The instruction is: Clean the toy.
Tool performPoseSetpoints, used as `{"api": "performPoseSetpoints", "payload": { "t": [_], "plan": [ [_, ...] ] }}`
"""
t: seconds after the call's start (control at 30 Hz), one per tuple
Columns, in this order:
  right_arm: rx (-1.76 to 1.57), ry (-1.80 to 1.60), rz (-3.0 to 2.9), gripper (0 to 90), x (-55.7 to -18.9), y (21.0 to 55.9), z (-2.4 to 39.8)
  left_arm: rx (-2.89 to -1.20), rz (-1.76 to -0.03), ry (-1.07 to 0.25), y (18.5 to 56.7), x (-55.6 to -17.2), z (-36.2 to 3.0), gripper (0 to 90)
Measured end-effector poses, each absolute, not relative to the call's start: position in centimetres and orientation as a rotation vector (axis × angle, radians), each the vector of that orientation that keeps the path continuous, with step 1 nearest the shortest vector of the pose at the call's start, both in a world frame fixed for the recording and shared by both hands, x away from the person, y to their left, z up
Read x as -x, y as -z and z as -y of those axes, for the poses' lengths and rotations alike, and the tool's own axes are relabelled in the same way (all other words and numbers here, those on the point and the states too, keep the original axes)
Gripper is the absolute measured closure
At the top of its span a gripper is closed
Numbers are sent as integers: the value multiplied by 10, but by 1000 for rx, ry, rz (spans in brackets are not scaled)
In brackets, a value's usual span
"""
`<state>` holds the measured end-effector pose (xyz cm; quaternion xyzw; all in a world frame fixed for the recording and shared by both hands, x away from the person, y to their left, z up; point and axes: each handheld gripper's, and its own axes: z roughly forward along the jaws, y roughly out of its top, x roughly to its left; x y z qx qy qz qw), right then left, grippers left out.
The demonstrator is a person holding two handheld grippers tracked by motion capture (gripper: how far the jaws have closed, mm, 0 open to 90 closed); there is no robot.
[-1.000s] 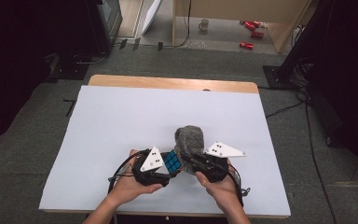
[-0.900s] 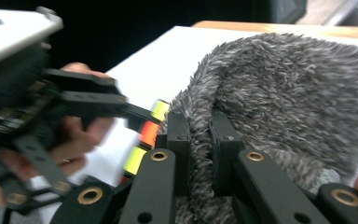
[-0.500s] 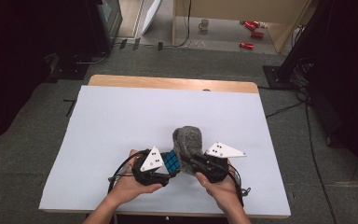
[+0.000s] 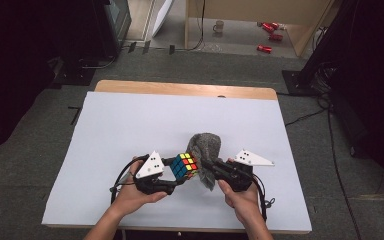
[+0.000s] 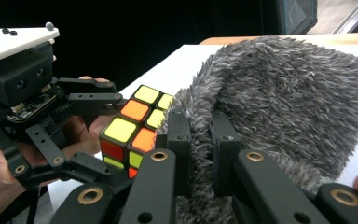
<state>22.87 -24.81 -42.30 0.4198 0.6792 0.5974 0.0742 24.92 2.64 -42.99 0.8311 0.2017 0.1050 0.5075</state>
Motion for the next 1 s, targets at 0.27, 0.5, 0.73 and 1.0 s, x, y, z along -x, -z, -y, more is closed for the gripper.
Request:
{"api": "performPoseSetpoints", "payload": {
  "t": [0.27, 0.5, 0.73, 1.0],
  "plan": [
    [-1285, -1757, -2043, 826, -229, 425, 247, -1976, -502, -270, 428, -251, -32, 351],
    [-1266, -1735, -2089, 824, -229, 429, 241, -1895, -504, -198, 421, -255, -44, 351],
    [-1250, -1782, -2090, 823, -228, 428, 240, -1874, -498, -173, 421, -254, -44, 351],
    [-1177, -1744, -2166, 819, -228, 434, 233, -1846, -518, -179, 420, -257, -49, 351]
  ]
}}
